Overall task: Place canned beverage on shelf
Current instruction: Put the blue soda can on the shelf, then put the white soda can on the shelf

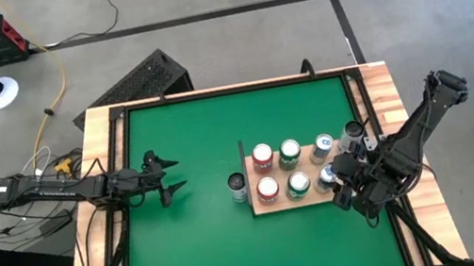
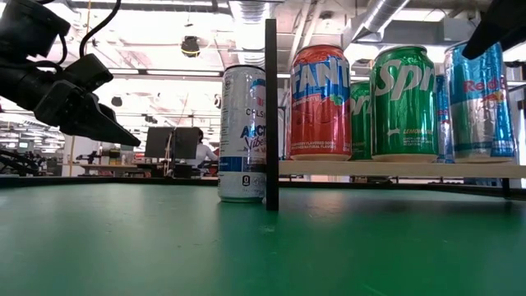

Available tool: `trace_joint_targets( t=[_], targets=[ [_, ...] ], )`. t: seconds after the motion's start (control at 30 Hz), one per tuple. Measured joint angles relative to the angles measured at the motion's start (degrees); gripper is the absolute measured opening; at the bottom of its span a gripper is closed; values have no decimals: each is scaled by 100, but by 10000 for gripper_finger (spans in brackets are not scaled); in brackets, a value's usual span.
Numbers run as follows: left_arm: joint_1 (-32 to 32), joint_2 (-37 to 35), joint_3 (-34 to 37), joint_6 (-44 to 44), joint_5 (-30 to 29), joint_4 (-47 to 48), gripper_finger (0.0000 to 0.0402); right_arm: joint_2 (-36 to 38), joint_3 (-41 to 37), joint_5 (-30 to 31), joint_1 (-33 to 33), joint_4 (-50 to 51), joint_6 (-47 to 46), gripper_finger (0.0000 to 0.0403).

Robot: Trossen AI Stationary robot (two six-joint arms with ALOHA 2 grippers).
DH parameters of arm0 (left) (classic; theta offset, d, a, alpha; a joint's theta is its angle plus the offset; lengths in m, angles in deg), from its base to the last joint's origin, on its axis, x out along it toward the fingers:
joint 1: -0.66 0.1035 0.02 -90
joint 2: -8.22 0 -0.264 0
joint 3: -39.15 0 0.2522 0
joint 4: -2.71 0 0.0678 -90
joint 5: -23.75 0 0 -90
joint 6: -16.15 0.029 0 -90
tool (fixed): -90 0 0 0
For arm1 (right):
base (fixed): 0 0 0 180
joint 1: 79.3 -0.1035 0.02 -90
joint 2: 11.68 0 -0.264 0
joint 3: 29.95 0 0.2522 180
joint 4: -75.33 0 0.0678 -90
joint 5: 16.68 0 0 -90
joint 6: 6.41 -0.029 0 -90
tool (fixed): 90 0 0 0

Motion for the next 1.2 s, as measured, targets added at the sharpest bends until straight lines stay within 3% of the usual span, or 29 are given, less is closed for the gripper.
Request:
trace_joint_targets(
  t=[0.17, 0.47, 0.87, 1.2],
  targets=[
    [1, -2, 1, -1, 1, 0, 334, -8, 0, -124, 0, -4, 0, 272],
    [1, -1, 0, -1, 2, -1, 334, -15, 2, -102, 0, -15, 0, 347],
    [1, 0, 0, -2, 2, 0, 334, -7, 69, -109, 0, 1, 457, 341],
    [0, -2, 0, -2, 0, 1, 334, -4, 1002, -104, 37, -12, 1467, 341]
  ],
)
